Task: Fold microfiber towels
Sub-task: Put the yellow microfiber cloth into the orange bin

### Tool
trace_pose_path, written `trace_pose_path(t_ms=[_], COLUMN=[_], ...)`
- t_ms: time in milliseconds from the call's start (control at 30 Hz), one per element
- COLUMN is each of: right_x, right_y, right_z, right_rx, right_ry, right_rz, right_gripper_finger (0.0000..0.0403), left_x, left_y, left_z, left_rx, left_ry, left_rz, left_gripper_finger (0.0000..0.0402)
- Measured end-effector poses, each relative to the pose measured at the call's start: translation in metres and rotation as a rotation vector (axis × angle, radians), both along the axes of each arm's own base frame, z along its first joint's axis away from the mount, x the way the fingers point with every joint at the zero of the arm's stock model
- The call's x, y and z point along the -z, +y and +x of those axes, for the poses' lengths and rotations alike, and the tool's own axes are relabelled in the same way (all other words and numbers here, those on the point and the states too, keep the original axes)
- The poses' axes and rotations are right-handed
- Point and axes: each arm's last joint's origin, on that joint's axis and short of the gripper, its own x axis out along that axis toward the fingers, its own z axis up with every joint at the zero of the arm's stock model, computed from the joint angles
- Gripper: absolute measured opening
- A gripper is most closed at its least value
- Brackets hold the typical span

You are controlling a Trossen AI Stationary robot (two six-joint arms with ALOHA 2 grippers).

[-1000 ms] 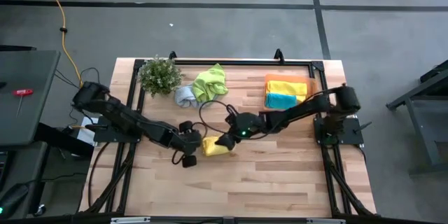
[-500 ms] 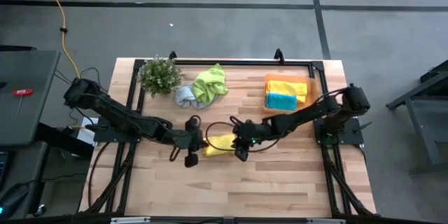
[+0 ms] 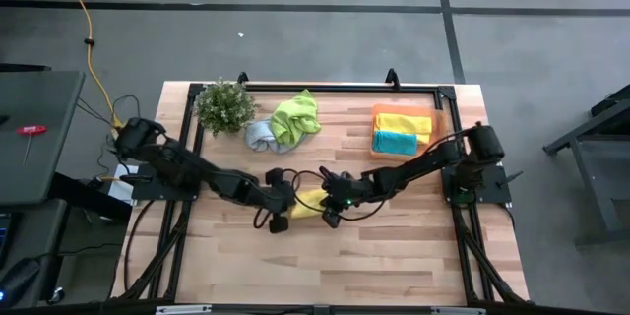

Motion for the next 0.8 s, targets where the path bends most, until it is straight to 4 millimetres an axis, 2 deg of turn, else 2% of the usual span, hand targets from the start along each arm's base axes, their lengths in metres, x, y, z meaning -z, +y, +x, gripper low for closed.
trace_pose_path(t_ms=[200, 533, 667, 800], right_x=[0.013, 0.018, 0.009, -0.010], right_y=[0.000, 0.001, 0.001, -0.001], right_z=[0.000, -0.003, -0.005, -0.010], right_rx=[0.037, 0.036, 0.007, -0.025], right_ry=[0.052, 0.097, 0.081, 0.051], right_rz=[0.021, 0.021, 0.003, -0.026], right_gripper_finger=[0.0002, 0.0000, 0.0000, 0.0000], left_x=[0.016, 0.006, -0.006, -0.020], left_y=[0.006, 0.009, 0.010, 0.013], left_z=[0.003, -0.004, -0.010, -0.018], left_rx=[-0.007, 0.009, 0.011, 0.010], left_ry=[0.060, 0.083, 0.089, 0.094], left_rz=[0.030, 0.103, 0.136, 0.180], left_gripper_finger=[0.0000, 0.0000, 0.0000, 0.0000])
